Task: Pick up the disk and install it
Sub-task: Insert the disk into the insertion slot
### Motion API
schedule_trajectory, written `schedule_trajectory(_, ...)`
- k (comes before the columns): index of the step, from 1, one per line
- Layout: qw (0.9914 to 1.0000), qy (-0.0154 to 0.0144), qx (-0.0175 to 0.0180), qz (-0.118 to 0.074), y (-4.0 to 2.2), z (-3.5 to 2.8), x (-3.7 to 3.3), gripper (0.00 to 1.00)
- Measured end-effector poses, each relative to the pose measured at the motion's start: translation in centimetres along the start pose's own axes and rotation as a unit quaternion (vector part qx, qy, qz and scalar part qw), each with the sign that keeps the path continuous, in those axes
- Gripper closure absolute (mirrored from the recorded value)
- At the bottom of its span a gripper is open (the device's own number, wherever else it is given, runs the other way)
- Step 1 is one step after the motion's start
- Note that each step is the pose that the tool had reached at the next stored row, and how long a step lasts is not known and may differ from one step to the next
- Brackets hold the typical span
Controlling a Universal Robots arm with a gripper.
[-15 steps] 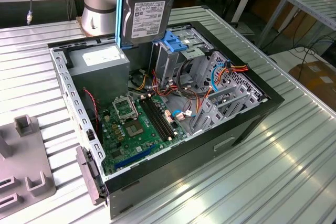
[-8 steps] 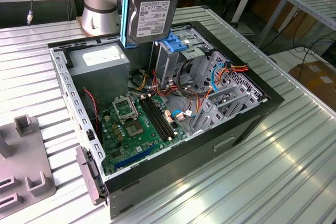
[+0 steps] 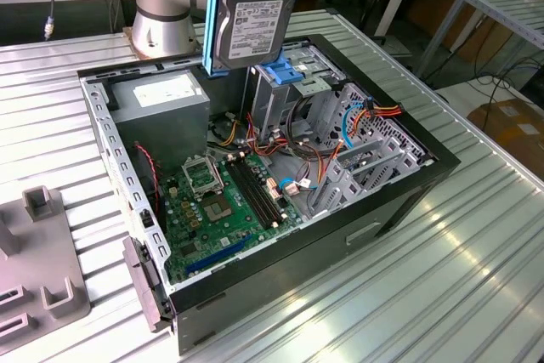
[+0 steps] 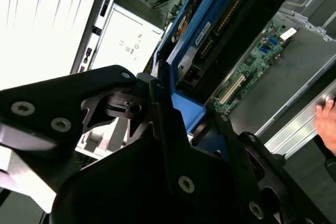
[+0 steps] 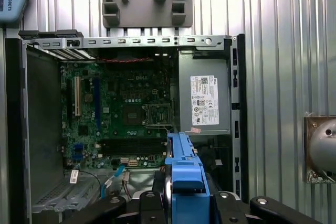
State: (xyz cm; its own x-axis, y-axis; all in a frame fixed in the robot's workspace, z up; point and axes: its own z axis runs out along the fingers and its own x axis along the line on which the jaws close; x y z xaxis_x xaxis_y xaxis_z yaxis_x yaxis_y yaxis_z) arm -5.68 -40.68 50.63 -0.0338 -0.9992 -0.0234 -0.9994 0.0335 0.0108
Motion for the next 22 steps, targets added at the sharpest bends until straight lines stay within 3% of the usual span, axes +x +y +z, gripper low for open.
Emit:
schedule_trajectory(12, 1.00000, 0.0000, 0.0000, 0.000, -0.33, 0.00, 0.00, 0.63)
schedule_trajectory(22, 1.00000, 0.0001, 0.0000, 0.000, -0.43, 0.00, 1.64, 0.63)
